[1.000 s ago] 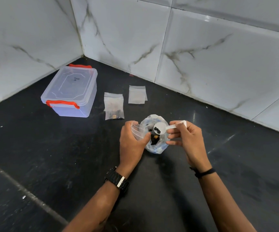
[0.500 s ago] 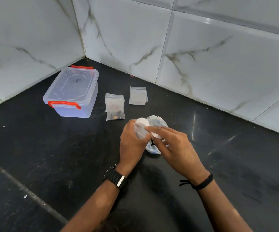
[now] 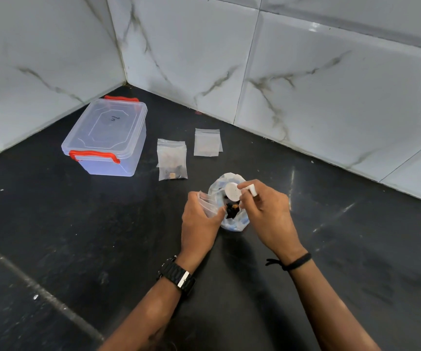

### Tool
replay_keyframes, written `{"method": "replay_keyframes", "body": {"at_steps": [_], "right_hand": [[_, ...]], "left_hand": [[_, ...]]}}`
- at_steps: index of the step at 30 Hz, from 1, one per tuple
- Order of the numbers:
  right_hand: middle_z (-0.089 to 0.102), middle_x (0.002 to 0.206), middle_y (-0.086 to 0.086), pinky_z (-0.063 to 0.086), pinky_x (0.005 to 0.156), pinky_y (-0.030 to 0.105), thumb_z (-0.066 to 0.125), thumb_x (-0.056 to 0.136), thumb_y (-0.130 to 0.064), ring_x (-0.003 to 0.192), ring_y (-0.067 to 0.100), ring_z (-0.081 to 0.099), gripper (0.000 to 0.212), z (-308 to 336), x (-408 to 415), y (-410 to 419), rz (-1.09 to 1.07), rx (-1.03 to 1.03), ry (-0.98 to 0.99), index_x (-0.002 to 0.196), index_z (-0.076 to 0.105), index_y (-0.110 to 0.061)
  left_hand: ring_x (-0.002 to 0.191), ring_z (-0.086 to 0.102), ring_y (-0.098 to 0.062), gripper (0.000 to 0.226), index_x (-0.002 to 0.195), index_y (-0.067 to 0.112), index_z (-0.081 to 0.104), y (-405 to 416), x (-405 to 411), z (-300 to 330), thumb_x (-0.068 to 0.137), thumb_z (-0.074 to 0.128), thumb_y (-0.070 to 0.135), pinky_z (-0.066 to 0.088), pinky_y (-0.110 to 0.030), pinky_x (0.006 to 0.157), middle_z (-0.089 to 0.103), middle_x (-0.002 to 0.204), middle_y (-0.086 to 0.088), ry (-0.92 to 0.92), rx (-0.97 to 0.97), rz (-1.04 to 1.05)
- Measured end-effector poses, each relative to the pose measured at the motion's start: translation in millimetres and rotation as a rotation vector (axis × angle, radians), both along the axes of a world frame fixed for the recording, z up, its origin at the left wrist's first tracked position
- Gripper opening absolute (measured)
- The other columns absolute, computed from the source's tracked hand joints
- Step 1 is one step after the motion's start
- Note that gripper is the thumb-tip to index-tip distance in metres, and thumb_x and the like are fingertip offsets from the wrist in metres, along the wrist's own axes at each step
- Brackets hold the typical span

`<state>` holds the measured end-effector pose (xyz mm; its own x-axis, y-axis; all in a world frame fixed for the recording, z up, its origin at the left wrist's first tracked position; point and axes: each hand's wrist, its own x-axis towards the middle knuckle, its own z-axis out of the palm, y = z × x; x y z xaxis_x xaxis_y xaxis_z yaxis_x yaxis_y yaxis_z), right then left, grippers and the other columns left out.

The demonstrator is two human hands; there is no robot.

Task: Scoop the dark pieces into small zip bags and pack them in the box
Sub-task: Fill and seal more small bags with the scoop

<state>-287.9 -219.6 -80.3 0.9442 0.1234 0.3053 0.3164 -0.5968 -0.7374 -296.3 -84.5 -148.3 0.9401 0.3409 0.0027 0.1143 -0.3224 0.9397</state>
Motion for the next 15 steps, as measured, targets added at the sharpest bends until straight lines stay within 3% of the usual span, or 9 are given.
{"method": "replay_keyframes", "body": {"at_steps": [2, 5, 7, 11, 15], "right_hand": [[0.067, 0.083, -0.001, 0.047, 0.065, 0.014, 0.052, 0.095, -0.017, 0.072, 0.008, 0.061, 0.017, -6, 3, -1, 0.038, -0.148, -0.007, 0.097, 0.068, -0.011], [0.07, 0.097, 0.009, 0.052, 0.075, 0.033, 0.054, 0.094, -0.012, 0.082, 0.022, 0.064, 0.021, -13, 5, -3, 0.117, -0.288, -0.02, 0.109, 0.067, -0.009], [0.069, 0.1, 0.009, 0.052, 0.076, 0.037, 0.053, 0.093, -0.011, 0.084, 0.026, 0.064, 0.025, -17, 6, -5, 0.148, -0.363, 0.001, 0.116, 0.065, -0.01], [0.069, 0.101, 0.007, 0.049, 0.077, 0.031, 0.052, 0.094, -0.01, 0.087, 0.024, 0.063, 0.027, -19, 9, -8, 0.15, -0.372, 0.03, 0.117, 0.065, -0.012], [0.067, 0.089, 0.001, 0.046, 0.069, 0.023, 0.049, 0.095, -0.016, 0.08, 0.018, 0.062, 0.022, -16, 14, -12, 0.074, -0.268, 0.132, 0.104, 0.068, -0.009]], "left_hand": [[0.095, 0.06, -0.014, 0.046, 0.105, 0.023, 0.044, 1, 1, 1, 0.074, 0.078, 0.028, 0.052, -0.029, 0.079, 0.059, 0.104, 0.003, 0.019, -0.008, -0.001], [0.09, 0.064, -0.014, 0.047, 0.108, 0.021, 0.045, 4, 3, 2, 0.074, 0.078, 0.025, 0.055, -0.032, 0.079, 0.063, 0.101, 0.002, 0.056, -0.049, -0.018], [0.087, 0.064, -0.014, 0.045, 0.109, 0.02, 0.046, 4, 4, 2, 0.076, 0.076, 0.022, 0.055, -0.031, 0.076, 0.063, 0.099, 0.001, 0.077, -0.061, -0.024], [0.081, 0.063, -0.013, 0.039, 0.108, 0.018, 0.047, -1, 6, 4, 0.078, 0.07, 0.013, 0.051, -0.021, 0.067, 0.062, 0.093, 0.0, 0.077, -0.101, -0.016], [0.076, 0.058, -0.003, 0.036, 0.107, 0.014, 0.048, -4, 6, 4, 0.079, 0.068, 0.006, 0.044, -0.007, 0.062, 0.059, 0.089, 0.006, 0.038, -0.158, -0.009]]}}
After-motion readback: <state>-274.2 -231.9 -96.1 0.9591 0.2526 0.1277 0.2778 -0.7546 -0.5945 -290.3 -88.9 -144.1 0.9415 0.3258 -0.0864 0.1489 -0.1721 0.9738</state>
